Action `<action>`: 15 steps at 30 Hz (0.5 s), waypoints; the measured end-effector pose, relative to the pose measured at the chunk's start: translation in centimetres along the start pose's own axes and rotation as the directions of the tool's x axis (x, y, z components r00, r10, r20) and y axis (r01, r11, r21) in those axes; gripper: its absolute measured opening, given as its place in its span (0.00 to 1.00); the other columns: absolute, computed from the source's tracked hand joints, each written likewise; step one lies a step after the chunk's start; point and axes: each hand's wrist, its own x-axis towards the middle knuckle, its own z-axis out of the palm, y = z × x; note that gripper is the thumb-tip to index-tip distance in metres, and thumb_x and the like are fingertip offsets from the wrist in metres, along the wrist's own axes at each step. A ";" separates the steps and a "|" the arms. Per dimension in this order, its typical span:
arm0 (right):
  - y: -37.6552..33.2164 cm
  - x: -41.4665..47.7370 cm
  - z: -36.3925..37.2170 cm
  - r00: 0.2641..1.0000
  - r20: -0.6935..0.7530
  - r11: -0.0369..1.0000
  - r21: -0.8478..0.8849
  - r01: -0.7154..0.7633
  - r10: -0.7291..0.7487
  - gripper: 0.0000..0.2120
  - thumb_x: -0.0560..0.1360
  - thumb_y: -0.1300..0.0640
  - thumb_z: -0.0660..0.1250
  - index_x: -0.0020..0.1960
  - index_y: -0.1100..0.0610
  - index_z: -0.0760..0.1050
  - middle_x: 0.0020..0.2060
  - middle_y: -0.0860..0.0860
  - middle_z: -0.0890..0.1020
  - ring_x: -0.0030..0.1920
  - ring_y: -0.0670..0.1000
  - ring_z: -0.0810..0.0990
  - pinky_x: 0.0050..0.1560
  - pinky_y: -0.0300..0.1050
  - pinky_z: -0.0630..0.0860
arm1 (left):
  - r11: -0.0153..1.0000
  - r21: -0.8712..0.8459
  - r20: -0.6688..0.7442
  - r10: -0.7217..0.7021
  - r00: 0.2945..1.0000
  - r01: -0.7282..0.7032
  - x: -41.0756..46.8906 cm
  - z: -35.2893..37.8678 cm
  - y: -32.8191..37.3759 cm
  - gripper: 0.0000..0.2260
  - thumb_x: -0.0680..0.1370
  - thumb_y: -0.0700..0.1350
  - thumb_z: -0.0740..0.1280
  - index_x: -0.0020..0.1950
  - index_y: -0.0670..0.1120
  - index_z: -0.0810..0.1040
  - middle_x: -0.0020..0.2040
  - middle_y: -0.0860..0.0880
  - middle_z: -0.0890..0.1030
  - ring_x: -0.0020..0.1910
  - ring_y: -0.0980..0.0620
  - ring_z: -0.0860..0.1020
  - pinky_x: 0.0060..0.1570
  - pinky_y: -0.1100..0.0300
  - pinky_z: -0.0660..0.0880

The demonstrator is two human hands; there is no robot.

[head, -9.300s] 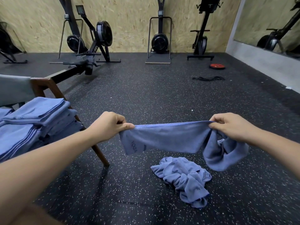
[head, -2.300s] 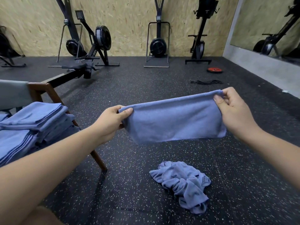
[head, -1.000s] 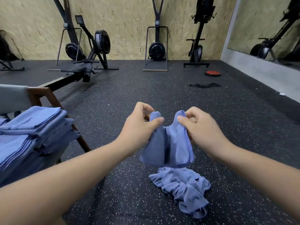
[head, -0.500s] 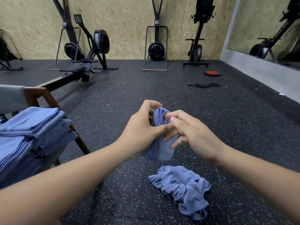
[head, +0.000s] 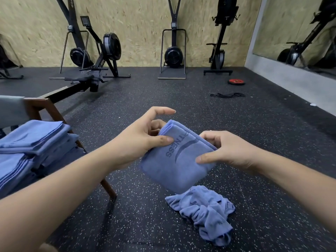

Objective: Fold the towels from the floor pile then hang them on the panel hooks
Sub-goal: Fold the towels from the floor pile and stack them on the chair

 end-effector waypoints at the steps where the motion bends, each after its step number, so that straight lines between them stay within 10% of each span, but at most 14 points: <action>1: 0.0 0.0 -0.1 0.999 -0.040 1.000 -0.002 0.012 -0.012 0.15 0.72 0.64 0.82 0.55 0.55 0.83 0.48 0.56 0.89 0.46 0.50 0.85 0.49 0.48 0.79 | 0.999 0.031 -0.018 -0.010 1.000 0.011 0.0 -0.3 -0.2 0.27 0.80 0.32 0.73 0.72 0.57 0.75 0.54 0.42 0.81 0.54 0.48 0.81 0.64 0.41 0.79; 6: -0.4 0.0 0.1 0.945 -0.305 0.991 -0.088 0.099 -0.121 0.14 0.70 0.67 0.80 0.51 0.52 0.84 0.43 0.55 0.88 0.40 0.46 0.80 0.45 0.47 0.74 | 0.946 0.318 -0.014 -0.061 0.998 0.062 -0.1 -1.1 -1.6 0.28 0.77 0.35 0.74 0.68 0.63 0.75 0.51 0.46 0.81 0.48 0.45 0.82 0.54 0.44 0.81; 15: -1.0 0.3 3.8 0.950 -0.183 0.950 -0.237 0.205 -0.251 0.22 0.71 0.60 0.79 0.60 0.44 0.77 0.39 0.48 0.85 0.42 0.54 0.84 0.48 0.58 0.80 | 0.863 0.503 0.089 0.009 0.996 -0.053 0.0 2.0 -1.2 0.14 0.72 0.52 0.83 0.52 0.57 0.81 0.45 0.56 0.84 0.44 0.59 0.81 0.48 0.59 0.79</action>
